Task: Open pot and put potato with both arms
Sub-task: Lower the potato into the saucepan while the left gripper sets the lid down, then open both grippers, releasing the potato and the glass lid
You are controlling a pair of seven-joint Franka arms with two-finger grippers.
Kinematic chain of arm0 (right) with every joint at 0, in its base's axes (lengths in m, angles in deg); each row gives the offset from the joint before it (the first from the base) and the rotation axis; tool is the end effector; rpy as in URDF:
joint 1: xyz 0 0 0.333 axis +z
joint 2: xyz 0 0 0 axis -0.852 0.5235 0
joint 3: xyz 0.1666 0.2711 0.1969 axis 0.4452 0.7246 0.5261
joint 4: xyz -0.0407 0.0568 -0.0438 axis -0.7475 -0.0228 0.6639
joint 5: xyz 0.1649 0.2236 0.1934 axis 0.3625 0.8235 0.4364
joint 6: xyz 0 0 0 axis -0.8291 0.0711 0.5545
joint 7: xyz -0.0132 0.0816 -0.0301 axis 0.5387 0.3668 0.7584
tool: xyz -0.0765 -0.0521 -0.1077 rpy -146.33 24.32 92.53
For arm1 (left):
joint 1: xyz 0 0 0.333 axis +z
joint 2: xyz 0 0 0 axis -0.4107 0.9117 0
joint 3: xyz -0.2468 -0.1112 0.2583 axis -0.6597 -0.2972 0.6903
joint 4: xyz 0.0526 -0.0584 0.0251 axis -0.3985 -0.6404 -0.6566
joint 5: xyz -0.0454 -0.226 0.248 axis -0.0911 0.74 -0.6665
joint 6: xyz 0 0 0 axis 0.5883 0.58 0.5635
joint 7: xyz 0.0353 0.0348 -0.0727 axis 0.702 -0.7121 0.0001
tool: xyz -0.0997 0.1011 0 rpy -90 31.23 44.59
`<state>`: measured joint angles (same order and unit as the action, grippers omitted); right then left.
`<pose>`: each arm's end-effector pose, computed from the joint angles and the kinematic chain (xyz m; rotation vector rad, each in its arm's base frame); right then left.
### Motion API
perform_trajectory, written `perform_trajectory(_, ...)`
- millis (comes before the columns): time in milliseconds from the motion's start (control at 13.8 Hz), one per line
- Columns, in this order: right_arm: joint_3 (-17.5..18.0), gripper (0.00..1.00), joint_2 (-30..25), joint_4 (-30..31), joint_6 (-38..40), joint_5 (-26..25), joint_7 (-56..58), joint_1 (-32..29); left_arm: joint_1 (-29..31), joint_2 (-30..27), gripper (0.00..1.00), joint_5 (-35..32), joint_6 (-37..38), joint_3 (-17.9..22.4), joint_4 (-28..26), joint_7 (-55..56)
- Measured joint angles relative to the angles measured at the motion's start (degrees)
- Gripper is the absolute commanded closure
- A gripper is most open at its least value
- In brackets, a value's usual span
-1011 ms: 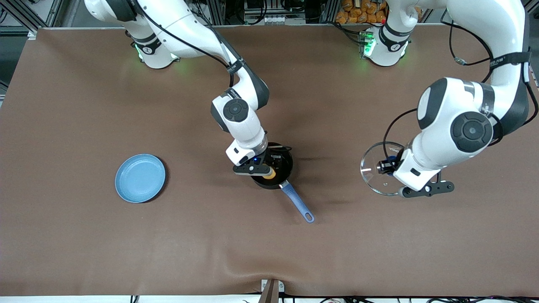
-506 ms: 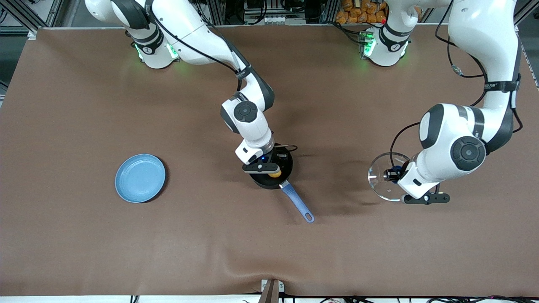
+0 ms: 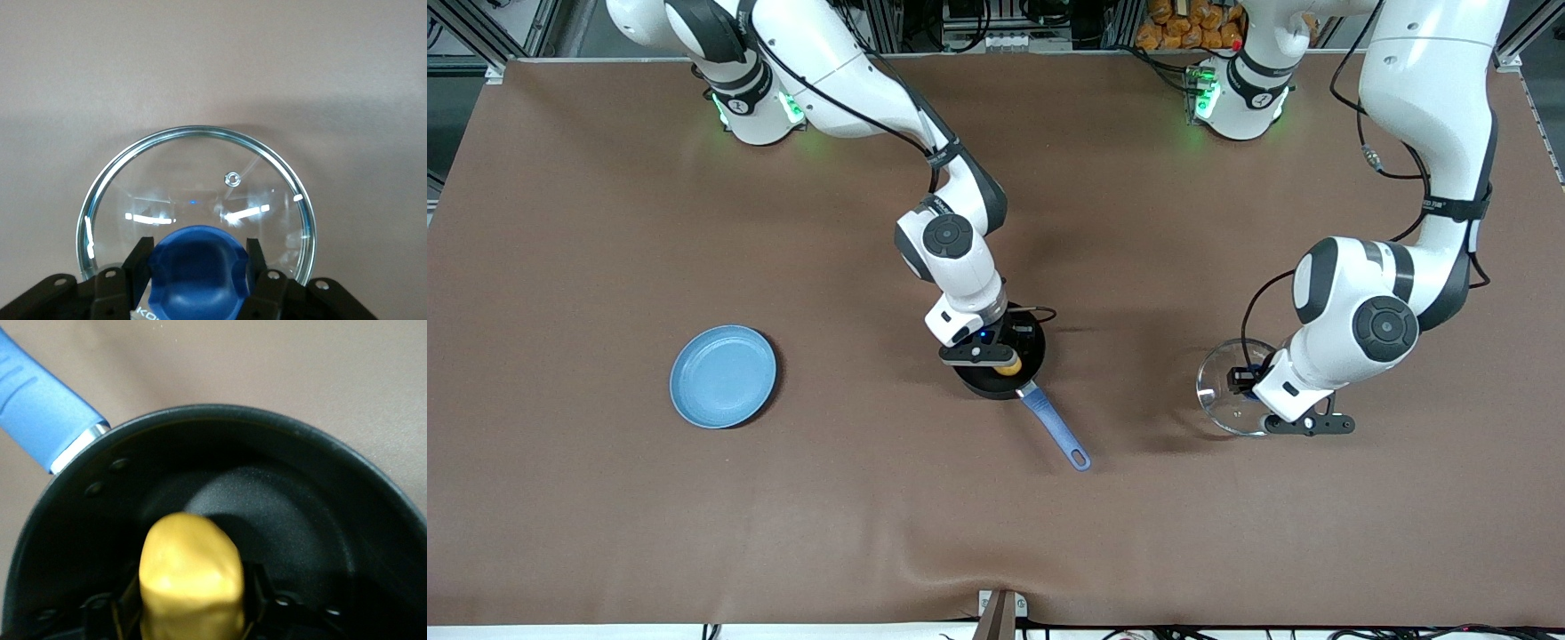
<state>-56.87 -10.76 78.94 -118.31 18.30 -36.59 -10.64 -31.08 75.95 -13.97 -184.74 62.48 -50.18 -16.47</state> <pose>0.5423 0.5128 0.2407 -2.8980 0.1671 -0.2961 0.6359 -0.1016 0.3194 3.1372 -0.0559 -0.0141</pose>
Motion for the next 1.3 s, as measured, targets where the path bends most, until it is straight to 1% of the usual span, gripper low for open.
perform_trajectory(144,-0.3,0.0,0.0,-0.5,0.0,0.0,0.0,0.0,1.4,0.7,1.0,0.0,-3.7,0.0,-2.5,-2.0)
perform_trajectory(361,-1.1,0.0,-0.4,-1.7,0.2,0.0,0.0,-0.1,3.0,1.2,1.0,0.0,-5.8,0.0,-4.2,-5.8)
perform_trajectory(506,-1.7,0.0,-1.6,-2.4,2.8,0.0,0.0,-0.6,4.0,1.2,1.0,0.0,-6.0,0.0,-4.6,-8.4)
perform_trajectory(650,-2.0,0.0,-3.8,-3.0,7.6,0.0,0.5,-1.3,5.2,1.2,1.0,0.0,-6.0,0.0,-4.8,-12.2)
perform_trajectory(722,-2.0,0.0,-5.3,-3.2,10.6,0.0,0.8,-1.8,5.5,1.2,0.47,0.0,-6.1,0.0,-4.8,-13.4)
perform_trajectory(794,-2.1,0.0,-7.1,-3.4,14.1,0.0,1.4,-2.7,5.6,1.2,0.0,0.0,-6.1,0.0,-4.8,-14.3)
perform_trajectory(1083,-2.2,0.0,-15.7,-3.3,30.4,0.0,6.7,-7.9,5.4,0.8,0.0,0.8,-6.5,-0.3,-4.3,-15.0)
perform_trajectory(1156,-2.3,0.0,-17.6,-3.1,33.0,0.0,7.6,-9.4,5.4,0.5,0.0,1.0,-6.3,-0.5,-3.7,-15.0)
perform_trajectory(1300,-2.4,0.0,-21.1,-1.7,35.3,-0.1,9.7,-12.5,5.3,-0.3,0.0,1.3,-3.5,-1.7,-0.8,-14.8)
